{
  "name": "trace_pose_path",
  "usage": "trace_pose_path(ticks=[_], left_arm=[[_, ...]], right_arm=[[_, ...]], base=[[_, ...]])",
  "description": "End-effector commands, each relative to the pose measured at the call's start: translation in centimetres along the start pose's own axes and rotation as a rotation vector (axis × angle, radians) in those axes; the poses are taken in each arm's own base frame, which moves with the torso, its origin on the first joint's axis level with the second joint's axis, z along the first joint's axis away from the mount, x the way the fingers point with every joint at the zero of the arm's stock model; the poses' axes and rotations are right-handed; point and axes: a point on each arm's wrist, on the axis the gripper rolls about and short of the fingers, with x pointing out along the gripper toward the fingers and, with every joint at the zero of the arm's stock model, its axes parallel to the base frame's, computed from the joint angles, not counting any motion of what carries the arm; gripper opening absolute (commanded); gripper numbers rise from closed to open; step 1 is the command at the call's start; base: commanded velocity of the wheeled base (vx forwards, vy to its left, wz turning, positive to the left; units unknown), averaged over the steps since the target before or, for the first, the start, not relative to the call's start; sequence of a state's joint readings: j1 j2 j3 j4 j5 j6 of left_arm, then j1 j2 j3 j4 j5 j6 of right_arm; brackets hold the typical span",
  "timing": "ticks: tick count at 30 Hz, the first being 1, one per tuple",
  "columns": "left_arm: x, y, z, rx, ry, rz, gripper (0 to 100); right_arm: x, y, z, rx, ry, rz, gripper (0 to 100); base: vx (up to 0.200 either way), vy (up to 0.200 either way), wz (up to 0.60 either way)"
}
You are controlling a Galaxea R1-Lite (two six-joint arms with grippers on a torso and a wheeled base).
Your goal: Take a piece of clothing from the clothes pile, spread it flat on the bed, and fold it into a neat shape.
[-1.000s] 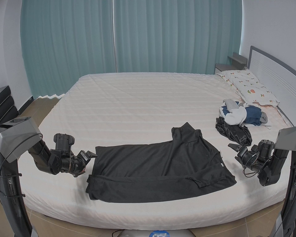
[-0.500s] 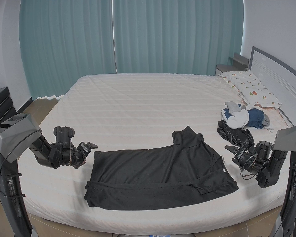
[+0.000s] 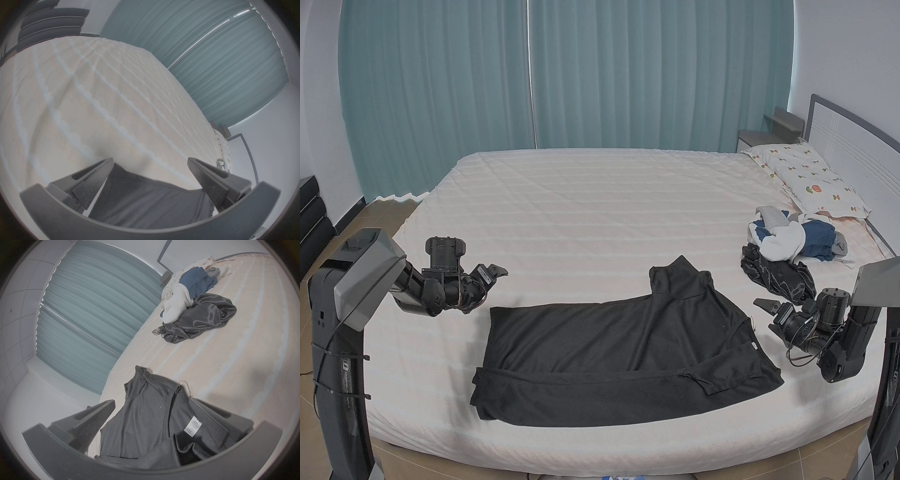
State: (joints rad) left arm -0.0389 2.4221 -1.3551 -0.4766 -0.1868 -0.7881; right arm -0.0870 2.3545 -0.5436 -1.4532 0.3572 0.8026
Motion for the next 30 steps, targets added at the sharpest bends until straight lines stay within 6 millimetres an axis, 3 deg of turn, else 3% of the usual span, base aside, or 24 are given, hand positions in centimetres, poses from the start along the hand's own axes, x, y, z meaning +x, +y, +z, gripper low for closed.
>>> trace_pose_path(ticks=[1, 11, 22, 23, 30], left_arm=[[3.7, 2.2, -0.9, 0.025, 0.009, 0.040, 100], [3.3, 3.1, -1.5, 0.021, 0.033, 0.068, 100], [3.7, 2.8, -2.5, 0.076, 0.051, 0.067, 100], [3.7, 2.8, -2.5, 0.077, 0.050, 0.066, 0], [3.6, 2.6, -2.3, 0.071, 0.043, 0.067, 0]], right_arm=[[0.3, -0.7, -0.5, -0.013, 0.017, -0.017, 100], [0.6, -1.1, -0.7, -0.035, 0.015, -0.015, 100], [0.7, -1.4, -0.6, -0.031, 0.012, -0.020, 100], [0.7, -1.3, -0.5, -0.034, 0.008, -0.016, 100], [2.4, 0.5, -0.1, -0.069, 0.000, 0.046, 100]], base=[[0.000, 0.000, 0.00], [0.000, 0.000, 0.00], [0.000, 0.000, 0.00], [0.000, 0.000, 0.00], [0.000, 0.000, 0.00]])
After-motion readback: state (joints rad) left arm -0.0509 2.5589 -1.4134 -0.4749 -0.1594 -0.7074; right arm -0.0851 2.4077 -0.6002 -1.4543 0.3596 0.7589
